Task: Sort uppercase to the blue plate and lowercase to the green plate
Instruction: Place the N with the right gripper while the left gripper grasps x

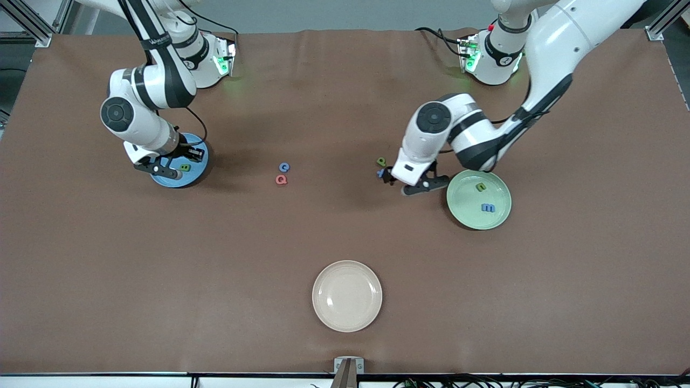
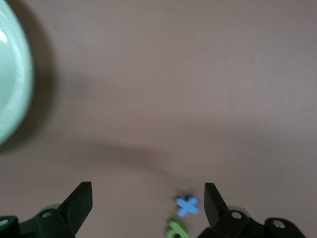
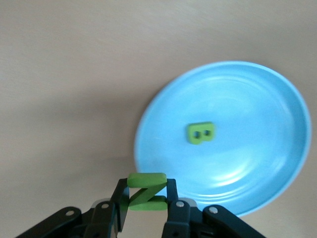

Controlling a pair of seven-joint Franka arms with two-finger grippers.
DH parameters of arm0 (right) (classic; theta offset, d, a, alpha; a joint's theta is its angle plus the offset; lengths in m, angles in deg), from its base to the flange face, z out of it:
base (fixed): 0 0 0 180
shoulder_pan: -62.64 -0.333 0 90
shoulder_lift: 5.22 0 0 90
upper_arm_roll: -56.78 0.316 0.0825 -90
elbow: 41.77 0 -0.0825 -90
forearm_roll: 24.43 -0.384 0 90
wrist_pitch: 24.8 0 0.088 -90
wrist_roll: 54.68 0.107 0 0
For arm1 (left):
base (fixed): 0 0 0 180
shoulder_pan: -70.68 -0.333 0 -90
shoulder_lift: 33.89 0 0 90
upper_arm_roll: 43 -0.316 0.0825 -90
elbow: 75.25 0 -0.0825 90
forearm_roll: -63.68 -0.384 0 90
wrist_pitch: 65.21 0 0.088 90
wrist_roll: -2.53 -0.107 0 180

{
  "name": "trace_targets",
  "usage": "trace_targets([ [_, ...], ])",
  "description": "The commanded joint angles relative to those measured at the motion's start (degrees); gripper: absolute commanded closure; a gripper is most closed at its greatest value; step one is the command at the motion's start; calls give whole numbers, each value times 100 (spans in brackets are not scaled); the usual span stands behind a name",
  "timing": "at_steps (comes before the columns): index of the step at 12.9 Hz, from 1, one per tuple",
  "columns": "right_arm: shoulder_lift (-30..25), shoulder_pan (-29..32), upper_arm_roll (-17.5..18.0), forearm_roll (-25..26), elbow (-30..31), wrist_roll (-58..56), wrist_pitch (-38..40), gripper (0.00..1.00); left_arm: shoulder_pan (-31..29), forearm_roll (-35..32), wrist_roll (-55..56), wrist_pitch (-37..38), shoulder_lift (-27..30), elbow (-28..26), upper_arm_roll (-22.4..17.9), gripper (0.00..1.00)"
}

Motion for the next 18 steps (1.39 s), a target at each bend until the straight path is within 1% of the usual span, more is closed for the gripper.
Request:
trace_targets([
  [1, -150, 274, 107, 254, 584, -157, -681, 99, 853, -39, 274, -1, -269, 429, -583, 1],
  [3, -36, 563, 107, 254, 734, -368, -1025, 99, 1373, -39, 529, -404, -304, 439, -1014, 1],
  [4, 26, 625, 115, 254, 770, -404, -1105, 99, 1549, -39, 652, -536, -331, 439, -1172, 4],
  [6, 227, 652, 115, 254, 779, -395, -1175, 98, 1656, -47, 767, -643, -348, 404, -1226, 10],
  [7, 307, 696, 115, 254, 779, -395, -1263, 92, 1647, -47, 768, -643, -383, 369, -1218, 11],
  [8, 368, 731, 115, 254, 761, -395, -1273, 53, 1647, -39, 776, -652, -410, 342, -1218, 14],
  [9, 378, 758, 115, 245, 753, -395, -1281, 6, 1647, -39, 776, -652, -454, 333, -1218, 17],
  [10, 378, 784, 115, 254, 752, -395, -1281, 0, 1647, -39, 776, -652, -454, 298, -1218, 22],
  [12, 343, 758, 124, 245, 718, -352, -1177, 0, 1638, -30, 776, -652, -463, 202, -1218, 28],
  [13, 273, 697, 150, 245, 656, -282, -985, 0, 1630, -30, 776, -652, -463, 184, -1218, 31],
  [14, 159, 583, 185, 176, 430, -229, -582, 0, 1638, -30, 776, -652, -463, 184, -1218, 37],
  [16, 105, 171, 194, 157, -10, 305, 17, 0, 1621, -30, 776, -652, -472, 158, -1218, 47],
  [18, 149, -434, 195, 149, -283, 964, 142, 0, 1603, -30, 785, -652, -463, 114, -1209, 59],
])
